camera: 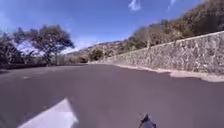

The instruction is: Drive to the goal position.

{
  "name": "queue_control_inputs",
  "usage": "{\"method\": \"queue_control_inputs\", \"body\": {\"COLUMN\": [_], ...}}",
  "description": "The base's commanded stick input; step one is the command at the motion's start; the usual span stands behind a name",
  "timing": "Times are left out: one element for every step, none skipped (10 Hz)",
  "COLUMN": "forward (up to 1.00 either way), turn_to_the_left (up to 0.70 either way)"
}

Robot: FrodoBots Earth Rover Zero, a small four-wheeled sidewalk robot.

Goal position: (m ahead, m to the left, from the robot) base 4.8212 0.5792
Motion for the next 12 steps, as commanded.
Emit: {"method": "queue_control_inputs", "body": {"forward": [0.5,0.5,0.5,0.5,0.5,0.5,0.5,0.5,0.5,0.5,0.5,0.5], "turn_to_the_left": [0.0,0.0,0.0,0.0,0.0,-0.29,-0.41,-0.18,-0.12,-0.05,0.0,0.0]}}
